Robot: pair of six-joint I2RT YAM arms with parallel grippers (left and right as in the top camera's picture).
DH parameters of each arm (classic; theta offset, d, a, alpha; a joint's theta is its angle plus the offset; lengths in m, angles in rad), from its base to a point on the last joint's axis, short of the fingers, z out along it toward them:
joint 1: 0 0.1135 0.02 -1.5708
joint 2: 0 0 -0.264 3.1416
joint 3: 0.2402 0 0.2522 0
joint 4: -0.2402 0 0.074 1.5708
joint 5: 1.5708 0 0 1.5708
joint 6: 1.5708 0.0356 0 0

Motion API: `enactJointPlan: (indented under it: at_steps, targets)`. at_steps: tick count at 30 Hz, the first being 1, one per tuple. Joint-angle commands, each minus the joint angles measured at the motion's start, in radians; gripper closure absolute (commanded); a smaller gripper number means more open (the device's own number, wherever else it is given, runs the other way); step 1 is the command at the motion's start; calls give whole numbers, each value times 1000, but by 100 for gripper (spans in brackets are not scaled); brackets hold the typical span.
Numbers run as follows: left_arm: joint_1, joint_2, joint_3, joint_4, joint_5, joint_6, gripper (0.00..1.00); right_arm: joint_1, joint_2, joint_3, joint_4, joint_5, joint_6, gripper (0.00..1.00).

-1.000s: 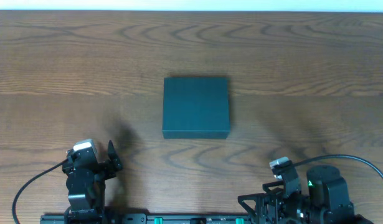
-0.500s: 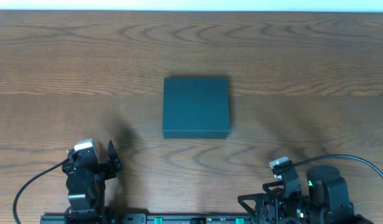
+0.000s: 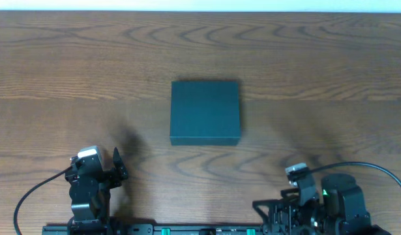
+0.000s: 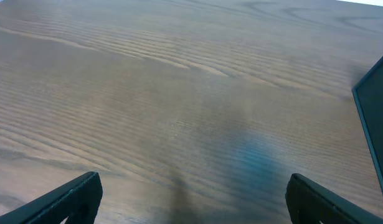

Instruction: Pack container

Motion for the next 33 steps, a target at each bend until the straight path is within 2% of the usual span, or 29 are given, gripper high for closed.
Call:
enactJointPlan:
  at_steps: [1,3,6,10,13,18,25,33]
  targets:
    - [6,-7,-16,4,-14,18,5,8,-24,-5,96,171,3,1]
    - [6,-7,-16,4,-14,18,5,5,-59,-11,214,238,-14,1]
    - [6,-7,-16,4,-14,18,5,-5,-127,-36,338,286,-123,1]
    - [6,-7,-16,4,-14,18,5,-22,-212,-105,400,328,-278,1]
    - [6,-7,-16,4,-14,18,5,-36,-285,-201,434,346,-334,1]
    - [6,-7,-16,4,-14,18,5,-37,-384,-358,473,346,-349,1]
    - [6,-7,-16,4,-14,18,5,-36,-386,-549,552,341,-323,1]
    - [6,-7,-16,4,-14,18,5,-35,-386,-562,547,346,-301,1]
